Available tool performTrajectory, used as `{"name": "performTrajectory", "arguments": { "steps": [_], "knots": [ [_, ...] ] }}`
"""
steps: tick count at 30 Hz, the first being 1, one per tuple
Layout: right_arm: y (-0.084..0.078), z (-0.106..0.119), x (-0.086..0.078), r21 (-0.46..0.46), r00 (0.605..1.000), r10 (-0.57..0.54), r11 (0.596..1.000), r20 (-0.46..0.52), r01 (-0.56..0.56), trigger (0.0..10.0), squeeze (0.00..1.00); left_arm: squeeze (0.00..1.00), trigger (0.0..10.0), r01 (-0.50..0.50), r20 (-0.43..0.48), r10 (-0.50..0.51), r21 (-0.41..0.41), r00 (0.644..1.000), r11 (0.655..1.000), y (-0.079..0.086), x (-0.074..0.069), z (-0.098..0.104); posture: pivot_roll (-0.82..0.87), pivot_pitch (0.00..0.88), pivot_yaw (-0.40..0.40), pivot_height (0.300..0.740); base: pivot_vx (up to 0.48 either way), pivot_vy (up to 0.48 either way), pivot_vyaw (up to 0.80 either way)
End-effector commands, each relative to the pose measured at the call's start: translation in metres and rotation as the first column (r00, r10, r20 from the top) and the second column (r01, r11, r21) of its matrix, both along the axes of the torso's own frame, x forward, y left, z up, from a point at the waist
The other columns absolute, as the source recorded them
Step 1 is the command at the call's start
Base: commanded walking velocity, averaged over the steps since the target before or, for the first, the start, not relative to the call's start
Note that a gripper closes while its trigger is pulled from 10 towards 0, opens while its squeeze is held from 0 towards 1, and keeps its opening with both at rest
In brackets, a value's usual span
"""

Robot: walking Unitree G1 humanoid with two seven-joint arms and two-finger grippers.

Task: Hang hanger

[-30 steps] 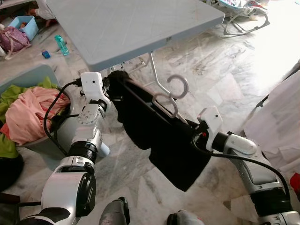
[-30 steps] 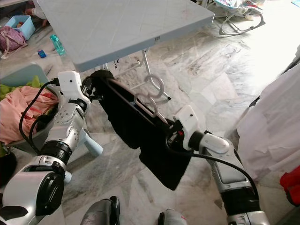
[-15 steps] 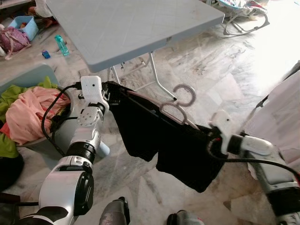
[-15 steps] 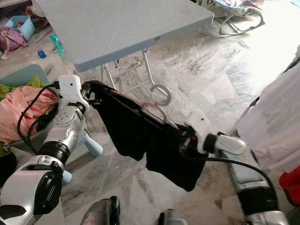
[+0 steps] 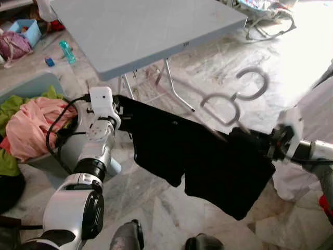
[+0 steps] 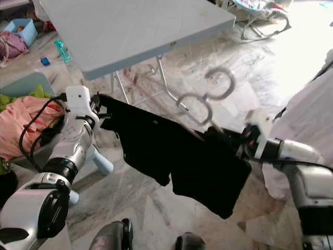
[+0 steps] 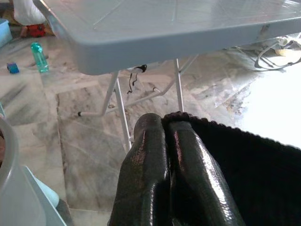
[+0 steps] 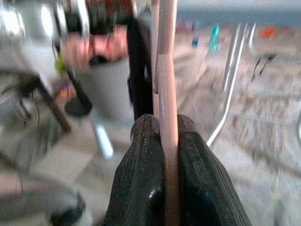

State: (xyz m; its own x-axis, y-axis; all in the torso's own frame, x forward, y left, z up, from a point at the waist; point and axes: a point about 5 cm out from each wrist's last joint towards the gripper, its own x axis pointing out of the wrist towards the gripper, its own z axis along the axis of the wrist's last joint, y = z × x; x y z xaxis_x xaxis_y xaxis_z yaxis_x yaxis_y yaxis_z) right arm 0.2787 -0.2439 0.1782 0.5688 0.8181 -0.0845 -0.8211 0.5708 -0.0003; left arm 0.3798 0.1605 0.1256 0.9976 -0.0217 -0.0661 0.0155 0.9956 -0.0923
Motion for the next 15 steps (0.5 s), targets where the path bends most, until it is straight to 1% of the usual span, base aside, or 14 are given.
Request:
{"name": "performTrajectory", "arguments": {
  "steps": [1,2,4,5,6,7,8,9,11,13,15],
  "knots": [
    [0.002,0.016,0.005,0.113,0.997,-0.071,0.991,0.040,0.066,10.0,0.00,0.00,0.0,-0.053,0.019,0.053,-0.024,0.998,0.998,0.009,0.000,0.005,-0.08,0.125,0.012,0.740,0.000,0.000,0.00],
    [0.010,0.021,0.010,0.170,0.994,-0.092,0.982,0.054,0.082,10.0,0.00,0.00,0.0,-0.023,0.018,0.024,-0.038,1.000,0.999,0.001,0.000,0.004,-0.08,0.125,0.012,0.740,0.000,0.000,0.00],
    [0.022,0.027,0.017,0.233,0.989,-0.124,0.967,0.082,0.102,10.0,0.00,0.00,0.0,0.013,0.018,-0.013,-0.053,1.000,0.998,-0.009,-0.001,0.003,-0.08,0.127,0.014,0.740,0.000,0.000,0.00],
    [0.031,0.032,0.023,0.286,0.979,-0.172,0.949,0.112,0.134,10.0,0.00,0.00,0.0,0.037,0.019,-0.036,-0.063,0.999,0.997,-0.016,-0.002,0.003,-0.07,0.126,0.012,0.740,0.000,0.000,0.00],
    [0.031,0.032,0.023,0.286,0.979,-0.172,0.949,0.112,0.134,10.0,0.00,0.00,0.0,0.037,0.019,-0.036,-0.063,0.999,0.997,-0.016,-0.002,0.003,-0.07,0.126,0.012,0.740,0.000,0.000,0.00],
    [0.039,0.034,0.027,0.318,0.976,-0.185,0.937,0.112,0.141,10.0,0.00,0.00,0.0,0.063,0.018,-0.062,-0.074,0.998,0.995,-0.022,-0.002,0.003,-0.07,0.126,0.012,0.740,0.000,0.000,0.00],
    [0.054,0.036,0.033,0.361,0.969,-0.217,0.918,0.120,0.161,10.0,0.00,0.00,0.0,0.120,0.018,-0.119,-0.084,0.993,0.989,-0.036,-0.003,0.003,-0.07,0.125,0.014,0.740,0.000,0.000,0.00],
    [0.061,0.037,0.037,0.389,0.966,-0.232,0.905,0.113,0.172,10.0,0.00,0.00,0.0,0.153,0.015,-0.152,-0.085,0.988,0.985,-0.043,-0.005,0.002,-0.07,0.125,0.014,0.740,0.000,0.000,0.00],
    [0.075,0.031,0.040,0.401,0.967,-0.237,0.898,0.096,0.180,10.0,0.00,0.00,0.0,0.193,0.007,-0.193,-0.083,0.981,0.978,-0.054,-0.009,-0.001,-0.07,0.125,0.014,0.740,0.000,0.000,0.00],
    [0.081,0.028,0.042,0.406,0.962,-0.256,0.893,0.098,0.196,10.0,0.00,0.00,0.0,0.213,-0.002,-0.213,-0.066,0.977,0.975,-0.058,-0.013,-0.005,-0.07,0.120,0.013,0.740,0.000,0.000,0.00],
    [0.082,0.027,0.050,0.468,0.928,-0.364,0.835,0.076,0.289,10.0,0.00,0.00,0.0,0.230,-0.019,-0.231,-0.033,0.973,0.973,-0.059,-0.017,-0.011,-0.07,0.120,0.013,0.740,0.000,0.000,0.00]
  ]
}}
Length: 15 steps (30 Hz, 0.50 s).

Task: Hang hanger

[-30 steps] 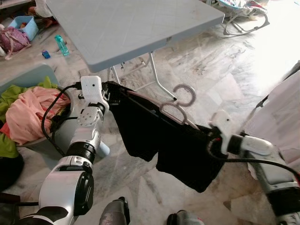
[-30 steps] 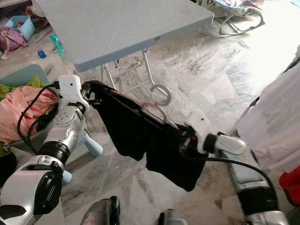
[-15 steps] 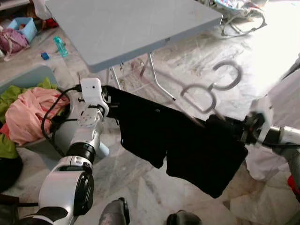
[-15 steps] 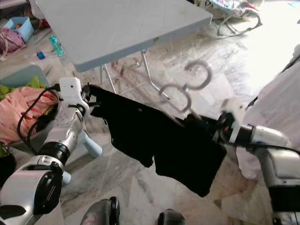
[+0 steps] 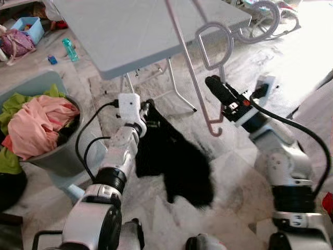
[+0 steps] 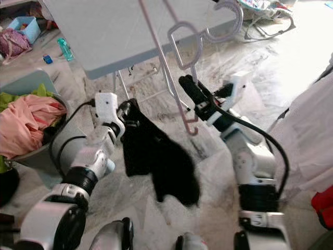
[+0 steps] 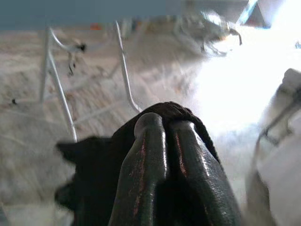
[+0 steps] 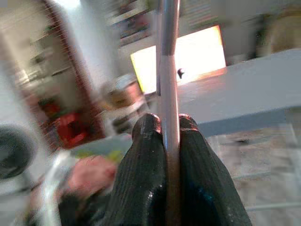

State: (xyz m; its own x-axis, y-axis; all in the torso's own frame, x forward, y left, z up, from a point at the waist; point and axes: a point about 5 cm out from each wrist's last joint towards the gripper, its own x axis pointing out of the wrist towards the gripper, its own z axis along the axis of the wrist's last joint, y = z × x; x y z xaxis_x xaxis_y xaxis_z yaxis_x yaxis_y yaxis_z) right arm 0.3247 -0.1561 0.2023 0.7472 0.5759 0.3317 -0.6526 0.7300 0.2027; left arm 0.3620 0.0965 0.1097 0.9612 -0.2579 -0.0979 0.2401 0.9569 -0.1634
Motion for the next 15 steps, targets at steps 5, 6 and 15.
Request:
{"name": "performTrajectory", "arguments": {
  "steps": [5,6,15],
  "knots": [
    [-0.008,-0.013,0.014,-0.047,0.968,-0.248,0.968,-0.037,0.246,10.0,0.00,0.00,0.0,-0.081,0.055,0.078,0.065,0.995,0.995,0.022,0.001,0.008,-0.04,0.124,0.020,0.740,0.000,0.000,0.00],
    [-0.014,-0.019,0.015,-0.065,0.955,-0.288,0.957,-0.067,0.284,10.0,0.00,0.00,0.0,-0.108,0.056,0.104,0.077,0.993,0.991,0.027,0.001,0.009,-0.04,0.124,0.020,0.740,0.000,0.000,0.00],
    [-0.021,-0.054,0.002,-0.202,0.936,-0.329,0.932,-0.123,0.301,10.0,0.00,0.00,0.0,-0.235,0.226,0.218,0.051,0.950,0.971,0.042,-0.008,0.028,-0.05,0.116,0.027,0.740,0.000,0.000,0.00]
  ]
}}
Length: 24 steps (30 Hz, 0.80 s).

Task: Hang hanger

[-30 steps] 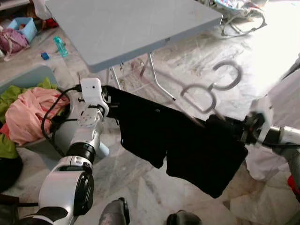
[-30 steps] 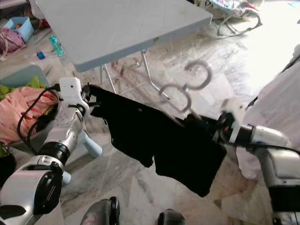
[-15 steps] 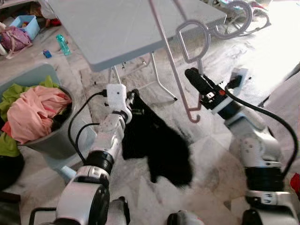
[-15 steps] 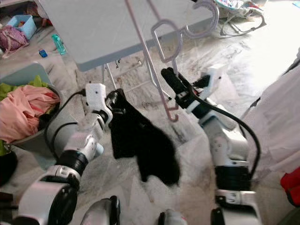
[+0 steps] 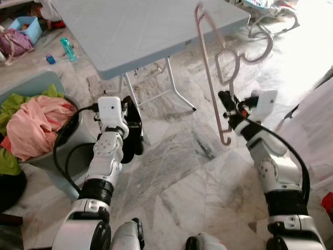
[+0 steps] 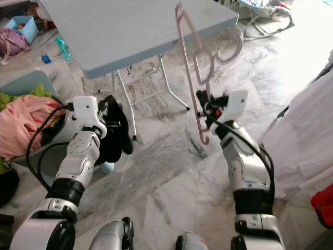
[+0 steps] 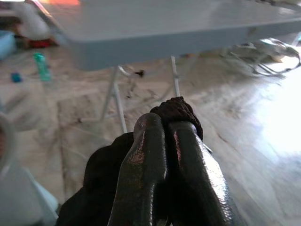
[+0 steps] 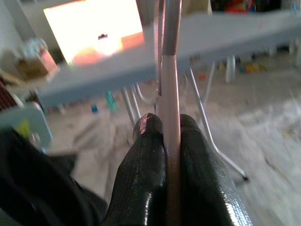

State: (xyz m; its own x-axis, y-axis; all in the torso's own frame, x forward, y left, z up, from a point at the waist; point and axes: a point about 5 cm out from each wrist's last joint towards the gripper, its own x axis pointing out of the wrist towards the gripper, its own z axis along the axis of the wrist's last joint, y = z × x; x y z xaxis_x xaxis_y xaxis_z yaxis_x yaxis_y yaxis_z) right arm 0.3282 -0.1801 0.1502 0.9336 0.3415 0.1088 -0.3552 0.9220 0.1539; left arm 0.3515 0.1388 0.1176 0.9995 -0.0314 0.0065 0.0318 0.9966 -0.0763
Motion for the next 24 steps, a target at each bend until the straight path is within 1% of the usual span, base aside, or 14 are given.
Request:
{"name": "performTrajectory", "arguments": {
  "steps": [1,3,7,9,11,14,16,18,24],
  "knots": [
    [0.003,-0.002,-0.001,-0.021,1.000,-0.003,1.000,0.013,0.003,10.0,0.00,0.00,0.0,-0.002,0.103,0.000,0.016,0.995,1.000,-0.001,0.002,0.020,-0.05,0.116,0.027,0.740,0.000,0.000,0.00],
    [0.004,-0.004,-0.001,-0.019,1.000,-0.014,1.000,0.008,0.014,10.0,0.00,0.00,0.0,-0.008,0.114,0.004,0.031,0.993,0.999,-0.001,0.003,0.023,-0.05,0.116,0.027,0.740,0.000,0.000,0.00],
    [0.007,-0.008,-0.001,-0.023,1.000,-0.019,1.000,-0.004,0.019,10.0,0.00,0.00,0.0,-0.032,0.109,0.030,0.017,0.994,0.999,0.002,0.004,0.024,-0.05,0.117,0.026,0.740,0.189,0.000,0.00],
    [0.011,-0.009,-0.001,-0.032,1.000,0.004,0.999,-0.016,-0.005,10.0,0.00,0.00,0.0,-0.042,0.114,0.043,-0.011,0.993,0.999,0.002,0.002,0.024,-0.05,0.117,0.021,0.740,0.129,-0.371,0.00],
    [0.014,-0.010,-0.002,-0.044,1.000,0.019,0.999,-0.016,-0.020,10.0,0.00,0.00,0.0,-0.049,0.120,0.051,-0.016,0.992,0.999,0.002,0.001,0.025,-0.05,0.116,0.020,0.740,0.000,-0.416,0.00],
    [0.014,-0.010,-0.002,-0.050,1.000,0.027,0.998,-0.016,-0.027,10.0,0.00,0.00,0.0,-0.056,0.112,0.058,-0.029,0.992,0.998,0.002,0.000,0.023,-0.05,0.114,0.017,0.740,0.251,-0.405,0.00],
    [0.013,-0.011,-0.003,-0.053,1.000,0.025,0.998,-0.015,-0.026,10.0,0.00,0.00,0.0,-0.061,0.107,0.063,-0.028,0.992,0.998,0.003,0.001,0.023,-0.05,0.114,0.017,0.740,0.249,0.000,0.00],
    [0.011,-0.011,-0.003,-0.054,1.000,0.023,0.998,-0.016,-0.024,10.0,0.00,0.00,0.0,-0.064,0.108,0.066,-0.027,0.992,0.998,0.004,0.000,0.022,-0.05,0.111,0.015,0.740,0.000,0.000,0.00],
    [0.013,-0.012,-0.004,-0.076,0.999,0.040,0.996,-0.014,-0.041,10.0,0.00,0.00,0.0,-0.053,0.108,0.056,-0.033,0.993,0.998,0.003,-0.001,0.021,-0.05,0.106,0.013,0.740,0.456,0.000,0.00]
  ]
}}
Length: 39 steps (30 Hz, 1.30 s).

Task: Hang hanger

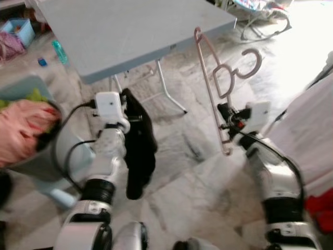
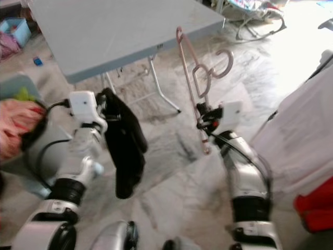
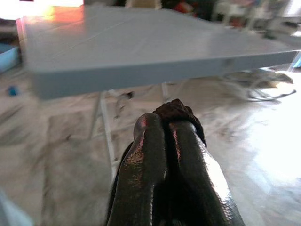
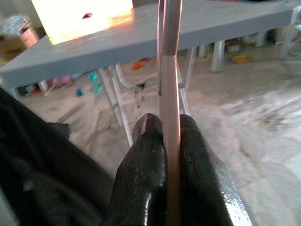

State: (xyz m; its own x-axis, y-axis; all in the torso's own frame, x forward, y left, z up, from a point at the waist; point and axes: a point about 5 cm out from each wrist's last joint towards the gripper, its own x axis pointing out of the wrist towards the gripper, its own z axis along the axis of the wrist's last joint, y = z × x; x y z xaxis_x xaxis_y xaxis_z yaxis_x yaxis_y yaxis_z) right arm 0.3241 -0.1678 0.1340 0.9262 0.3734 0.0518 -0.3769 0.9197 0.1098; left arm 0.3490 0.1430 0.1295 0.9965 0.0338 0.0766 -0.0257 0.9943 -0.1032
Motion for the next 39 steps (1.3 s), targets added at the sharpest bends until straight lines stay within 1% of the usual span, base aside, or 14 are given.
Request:
{"name": "performTrajectory", "arguments": {
  "steps": [1,12,18,19,21,39],
  "knots": [
    [0.001,0.004,0.000,-0.012,1.000,0.013,1.000,0.023,-0.012,10.0,0.00,0.00,0.0,0.009,0.039,-0.009,-0.002,0.999,1.000,-0.001,0.002,0.009,-0.05,0.106,0.013,0.740,0.450,0.000,0.00],
    [0.002,0.004,0.000,-0.018,0.999,0.019,1.000,0.031,-0.018,10.0,0.00,0.00,0.0,0.015,0.038,-0.015,-0.004,0.999,1.000,-0.003,0.002,0.008,-0.05,0.103,0.012,0.740,0.434,0.000,0.00],
    [0.001,0.009,0.000,0.008,0.999,0.004,1.000,0.053,-0.005,10.0,0.00,0.00,0.0,0.018,0.051,-0.018,0.008,0.999,1.000,-0.003,0.002,0.010,-0.05,0.106,0.011,0.740,0.428,0.000,0.00],
    [0.001,0.010,0.000,-0.027,0.997,0.013,1.000,0.071,-0.011,10.0,0.00,0.00,0.0,0.024,0.057,-0.025,0.020,0.998,1.000,-0.004,0.002,0.011,-0.05,0.106,0.011,0.740,0.428,0.000,0.00],
    [0.002,0.011,0.000,-0.018,0.997,0.017,1.000,0.078,-0.016,10.0,0.00,0.00,0.0,0.029,0.063,-0.031,0.025,0.998,0.999,-0.006,0.001,0.011,-0.05,0.109,0.012,0.740,0.461,0.000,0.00],
    [0.001,0.013,0.001,-0.030,0.996,0.013,1.000,0.089,-0.011,10.0,0.00,0.00,0.0,0.012,0.048,-0.013,0.027,0.999,1.000,-0.008,0.002,0.010,-0.06,0.117,0.009,0.740,0.456,0.000,0.66]
  ]
}}
